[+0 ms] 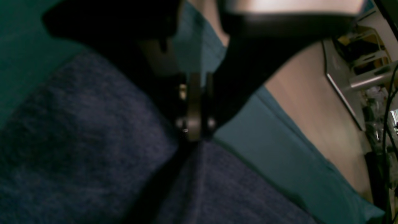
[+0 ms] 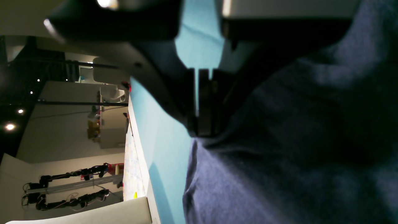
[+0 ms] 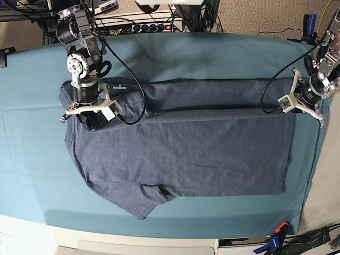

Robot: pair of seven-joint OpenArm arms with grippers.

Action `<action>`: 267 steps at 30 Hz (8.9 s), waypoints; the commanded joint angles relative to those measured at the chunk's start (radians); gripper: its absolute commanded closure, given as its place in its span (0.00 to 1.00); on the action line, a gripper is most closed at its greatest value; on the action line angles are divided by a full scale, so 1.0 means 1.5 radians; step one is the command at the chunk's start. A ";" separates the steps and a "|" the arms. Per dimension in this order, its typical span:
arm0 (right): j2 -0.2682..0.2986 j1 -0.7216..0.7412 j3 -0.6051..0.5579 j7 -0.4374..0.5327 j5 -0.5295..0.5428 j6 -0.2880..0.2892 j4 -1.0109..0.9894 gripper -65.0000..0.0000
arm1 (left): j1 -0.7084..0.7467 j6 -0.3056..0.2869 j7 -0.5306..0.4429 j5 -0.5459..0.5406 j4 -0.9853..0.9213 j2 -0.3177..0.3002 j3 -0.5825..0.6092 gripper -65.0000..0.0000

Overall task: Fold the T-shirt properly
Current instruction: 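Press the folded strip flat with both grippers, then open both grippers and lift them off the folded strip, then lower both grippers and pinch the folded shirt edge again, then pull the held folded edge toward the arm bases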

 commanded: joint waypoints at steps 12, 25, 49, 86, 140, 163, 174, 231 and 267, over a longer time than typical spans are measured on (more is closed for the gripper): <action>0.009 0.008 0.004 -0.049 -0.036 -0.098 0.011 0.64 | -0.009 0.053 0.000 0.000 0.009 -0.017 -0.008 0.57; 0.100 -0.117 0.004 -0.109 -0.052 -0.096 0.187 0.64 | 0.001 0.008 0.162 -0.041 0.160 -0.032 -0.008 0.57; 0.185 -0.282 0.078 -0.096 0.126 0.153 0.226 0.64 | 0.154 -0.038 0.174 -0.017 0.180 -0.030 -0.008 0.57; 0.172 -0.169 0.100 -0.084 0.146 0.185 0.057 0.64 | 0.150 -0.037 0.162 -0.012 0.180 -0.026 -0.008 0.57; 0.172 -0.121 -0.051 -0.132 0.119 0.174 0.025 0.68 | 0.150 -0.022 0.165 0.005 0.180 -0.026 -0.008 0.57; 0.172 -0.099 -0.051 -0.142 0.037 0.127 0.025 1.00 | 0.150 -0.031 0.124 0.115 0.124 -0.031 -0.008 0.57; 0.172 -0.099 -0.051 -0.147 0.037 0.127 0.025 1.00 | 0.150 -0.031 0.110 0.087 0.104 -0.030 -0.008 0.97; 0.198 -0.328 -0.051 -0.210 -0.055 0.057 0.097 1.00 | 0.293 0.053 0.216 0.072 0.216 -0.057 -0.009 1.00; 0.206 -0.444 -0.051 -0.195 -0.066 0.057 0.172 1.00 | 0.371 0.058 0.227 0.080 0.268 -0.057 -0.010 1.00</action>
